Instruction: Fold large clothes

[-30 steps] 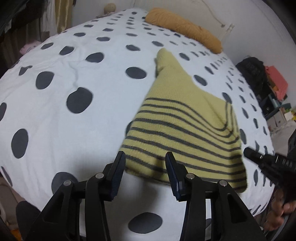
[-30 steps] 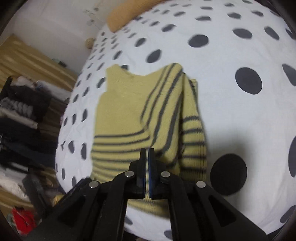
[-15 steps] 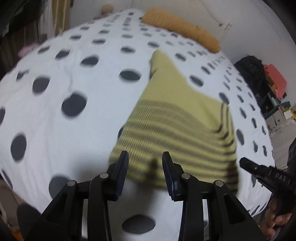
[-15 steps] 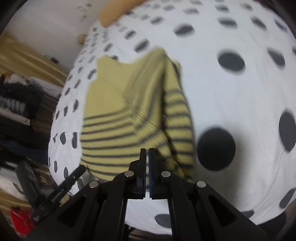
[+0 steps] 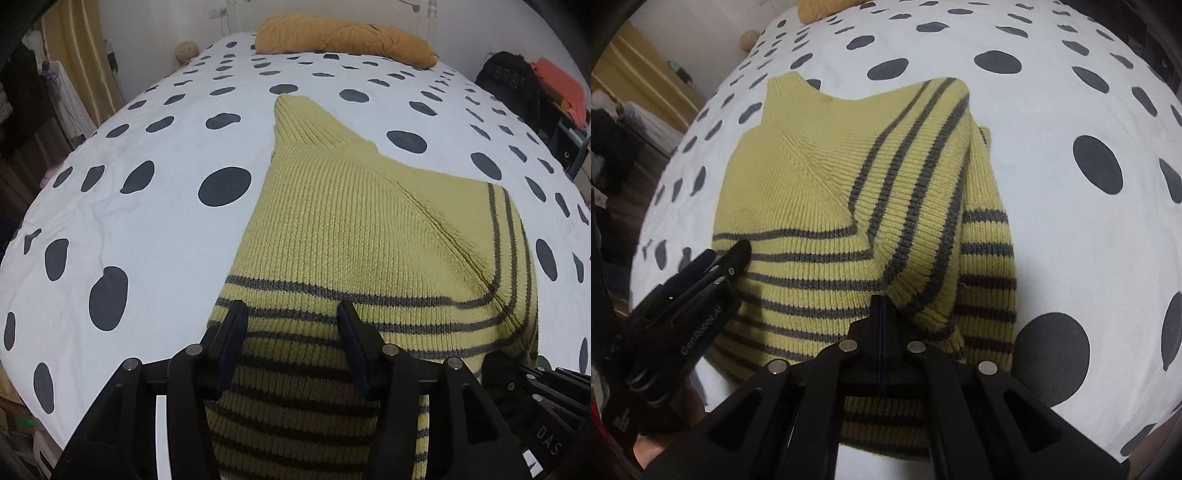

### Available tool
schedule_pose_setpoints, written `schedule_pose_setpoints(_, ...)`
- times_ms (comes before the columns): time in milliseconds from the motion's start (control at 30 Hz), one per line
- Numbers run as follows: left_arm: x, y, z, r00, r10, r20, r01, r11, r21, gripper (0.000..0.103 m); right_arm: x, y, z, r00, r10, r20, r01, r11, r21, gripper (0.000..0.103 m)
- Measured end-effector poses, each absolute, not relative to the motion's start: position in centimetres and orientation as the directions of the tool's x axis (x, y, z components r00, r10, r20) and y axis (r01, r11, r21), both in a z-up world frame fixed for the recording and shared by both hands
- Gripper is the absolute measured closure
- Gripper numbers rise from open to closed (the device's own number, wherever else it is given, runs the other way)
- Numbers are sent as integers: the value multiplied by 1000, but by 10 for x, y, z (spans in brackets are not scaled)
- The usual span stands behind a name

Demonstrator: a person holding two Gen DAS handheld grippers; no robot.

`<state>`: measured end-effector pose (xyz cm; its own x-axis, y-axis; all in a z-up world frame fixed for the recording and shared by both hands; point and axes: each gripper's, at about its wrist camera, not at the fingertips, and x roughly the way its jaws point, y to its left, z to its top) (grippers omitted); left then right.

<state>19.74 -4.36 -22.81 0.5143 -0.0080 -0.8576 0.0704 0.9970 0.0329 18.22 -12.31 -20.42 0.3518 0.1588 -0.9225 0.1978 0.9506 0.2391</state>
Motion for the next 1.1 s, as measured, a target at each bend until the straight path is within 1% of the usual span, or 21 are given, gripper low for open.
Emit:
schedule_pose_setpoints(100,195,-38,-217,493,-23,-870,55,998,5,51,186,-120,-201,344,142,-928,226,947,228,103)
schedule_pose_setpoints(167,188,-30,-205,475,-43,-879,40,999,-27,51,179,-118,-189,358,132,-924,244,942,229,103)
schedule_pose_setpoints(233,176,-23,-194,458,-70,-886,24,997,-67,53,169,-114,-178,363,115,-925,237,948,211,101)
schedule_pose_setpoints(367,147,-16,-184,391,-106,-914,10,994,-111,53,142,-106,-157,348,62,-935,257,953,159,101)
schedule_pose_setpoints(533,103,-12,-168,333,-103,-937,20,995,-102,53,107,-91,-138,309,19,-951,262,959,105,100)
schedule_pose_setpoints(733,50,-6,-131,310,-82,-947,54,996,-69,51,64,-82,-112,307,45,-951,270,954,132,98)
schedule_pose_setpoints(767,41,-5,-125,303,-73,-950,56,997,-59,51,58,-80,-106,309,45,-950,269,954,132,94)
schedule_pose_setpoints(800,36,-3,-121,298,-66,-952,56,997,-52,51,55,-79,-102,312,41,-949,270,954,130,85)
schedule_pose_setpoints(833,30,-1,-115,295,-65,-953,57,997,-50,50,51,-77,-96,315,33,-948,270,955,123,79)
schedule_pose_setpoints(867,26,0,-111,293,-63,-954,62,997,-47,50,46,-75,-90,319,21,-947,270,956,112,68)
schedule_pose_setpoints(900,22,0,-108,290,-61,-955,69,997,-43,50,43,-73,-86,325,14,-946,272,956,108,66)
schedule_pose_setpoints(1100,12,0,-86,299,-77,-951,81,995,-55,50,35,-69,-64,340,-11,-941,267,960,85,66)
